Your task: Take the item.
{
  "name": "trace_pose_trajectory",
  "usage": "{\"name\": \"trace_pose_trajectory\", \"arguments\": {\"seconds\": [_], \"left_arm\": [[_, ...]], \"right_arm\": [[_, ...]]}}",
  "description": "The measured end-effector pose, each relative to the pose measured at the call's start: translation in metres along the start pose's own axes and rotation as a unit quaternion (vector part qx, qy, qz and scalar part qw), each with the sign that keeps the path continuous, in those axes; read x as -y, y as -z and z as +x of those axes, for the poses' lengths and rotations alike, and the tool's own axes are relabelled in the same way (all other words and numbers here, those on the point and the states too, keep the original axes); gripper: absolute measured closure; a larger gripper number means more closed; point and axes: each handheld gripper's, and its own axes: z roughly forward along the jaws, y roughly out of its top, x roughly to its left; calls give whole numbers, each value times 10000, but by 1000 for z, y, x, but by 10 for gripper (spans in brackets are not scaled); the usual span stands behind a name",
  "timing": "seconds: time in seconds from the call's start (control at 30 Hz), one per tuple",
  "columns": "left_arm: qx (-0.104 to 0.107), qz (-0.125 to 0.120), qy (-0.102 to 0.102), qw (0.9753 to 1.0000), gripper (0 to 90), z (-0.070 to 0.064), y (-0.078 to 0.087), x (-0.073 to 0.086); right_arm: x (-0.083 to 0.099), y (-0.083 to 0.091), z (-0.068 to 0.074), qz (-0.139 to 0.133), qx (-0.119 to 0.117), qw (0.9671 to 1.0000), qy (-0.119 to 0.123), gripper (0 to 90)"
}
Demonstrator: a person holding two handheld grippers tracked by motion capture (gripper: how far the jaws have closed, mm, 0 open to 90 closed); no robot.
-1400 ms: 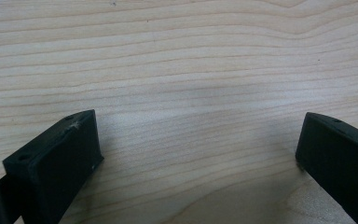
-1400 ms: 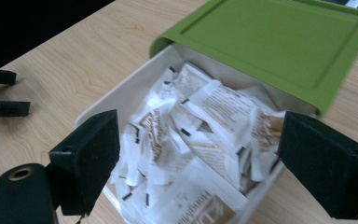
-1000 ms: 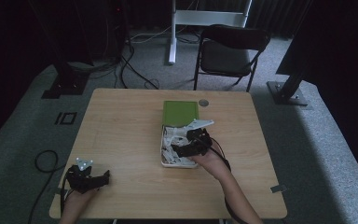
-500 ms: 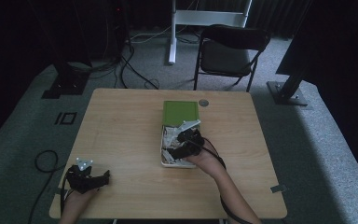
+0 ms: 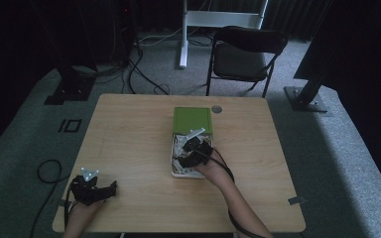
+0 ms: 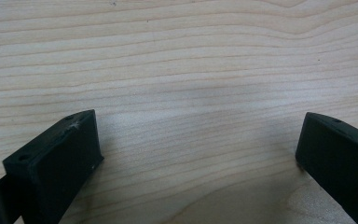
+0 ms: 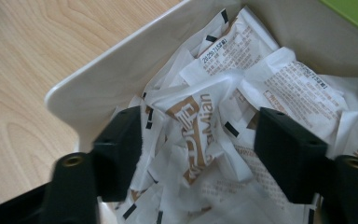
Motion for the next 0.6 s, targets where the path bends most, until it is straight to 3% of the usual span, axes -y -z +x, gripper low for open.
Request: {"name": "trace_pose_trajectory", "arguments": {"seconds": [0.03, 0.27, 0.6], "left_arm": [[0, -3, 3, 10000, 7, 0, 0, 0], [0, -3, 3, 10000, 6, 0, 0, 0], [-1, -1, -2, 10000, 6, 0, 0, 0]], "right_arm": [[0, -2, 1, 25, -4, 10000, 16, 376], [2, -7, 6, -59, -22, 10000, 76, 687], [-2, 18, -2, -380, -202, 9991, 17, 725]]}}
